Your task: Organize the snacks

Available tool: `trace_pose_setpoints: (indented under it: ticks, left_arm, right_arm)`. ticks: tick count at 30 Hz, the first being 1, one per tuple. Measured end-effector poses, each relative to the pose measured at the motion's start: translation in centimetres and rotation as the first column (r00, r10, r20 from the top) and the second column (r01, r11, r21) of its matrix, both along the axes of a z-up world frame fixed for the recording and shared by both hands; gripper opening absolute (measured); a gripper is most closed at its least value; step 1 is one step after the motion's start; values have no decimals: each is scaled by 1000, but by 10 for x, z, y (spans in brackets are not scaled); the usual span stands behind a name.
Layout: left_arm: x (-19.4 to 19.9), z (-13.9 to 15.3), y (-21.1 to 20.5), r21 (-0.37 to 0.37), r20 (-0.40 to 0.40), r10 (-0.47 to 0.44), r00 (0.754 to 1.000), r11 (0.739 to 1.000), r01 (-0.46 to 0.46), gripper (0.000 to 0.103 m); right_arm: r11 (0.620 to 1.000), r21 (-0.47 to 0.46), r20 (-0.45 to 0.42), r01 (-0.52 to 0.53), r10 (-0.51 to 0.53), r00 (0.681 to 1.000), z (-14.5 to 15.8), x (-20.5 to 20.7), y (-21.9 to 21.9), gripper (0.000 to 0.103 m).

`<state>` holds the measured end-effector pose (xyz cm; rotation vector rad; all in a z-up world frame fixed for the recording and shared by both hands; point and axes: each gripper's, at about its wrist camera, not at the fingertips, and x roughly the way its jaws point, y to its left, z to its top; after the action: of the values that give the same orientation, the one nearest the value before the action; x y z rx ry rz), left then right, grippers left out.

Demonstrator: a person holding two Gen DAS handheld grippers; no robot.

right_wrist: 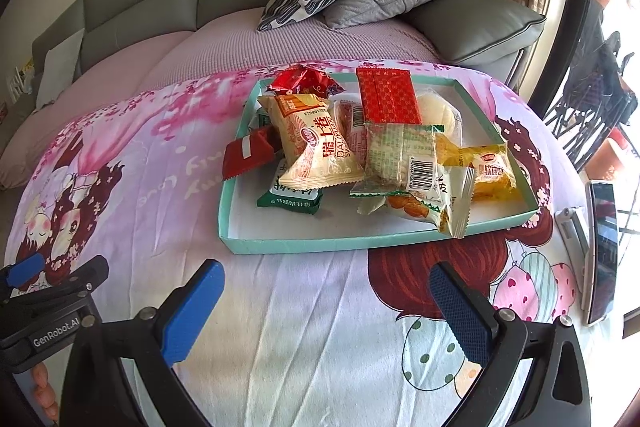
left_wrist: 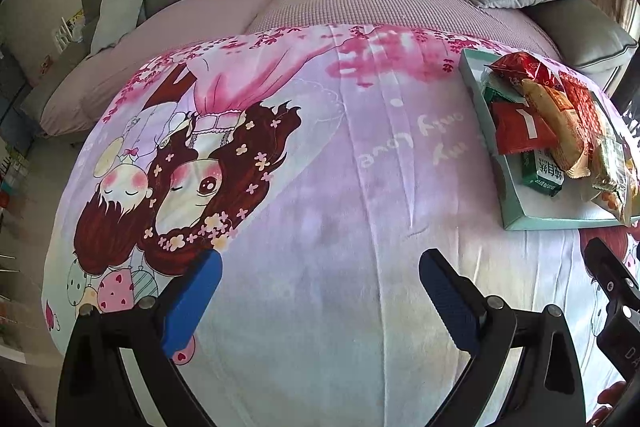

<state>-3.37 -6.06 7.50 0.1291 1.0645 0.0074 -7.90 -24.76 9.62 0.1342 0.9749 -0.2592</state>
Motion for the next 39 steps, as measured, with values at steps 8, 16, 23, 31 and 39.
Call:
trace_pose_setpoints:
  ticks: [8, 16, 23, 31, 39]
  left_arm:
    - [0, -1, 0, -2, -3, 4, 1000, 1000, -4, 99]
    - [1, -1, 1, -5, -6, 5, 1000, 1000, -5, 99]
    - [0, -2, 1, -7, -9, 13, 1000, 1000, -13, 99]
    - [1, -2, 3, -9, -13, 16, 1000, 1000, -17, 99]
    - [1, -3, 1, 5, -15, 25, 1000, 1000, -25, 99]
  right_arm:
    - [1000, 1, 0, 4, -4, 1000, 0, 0, 0, 103]
    - [1000, -2, -4, 6, -6, 1000, 0, 0, -1, 103]
    - [1000, -3, -6, 8, -8, 1000, 0, 0, -1, 103]
    - [1000, -3, -8, 11, -11, 1000, -1, 0, -2, 103]
    - [1000, -4, -14, 19, -19, 1000, -2, 0, -3, 103]
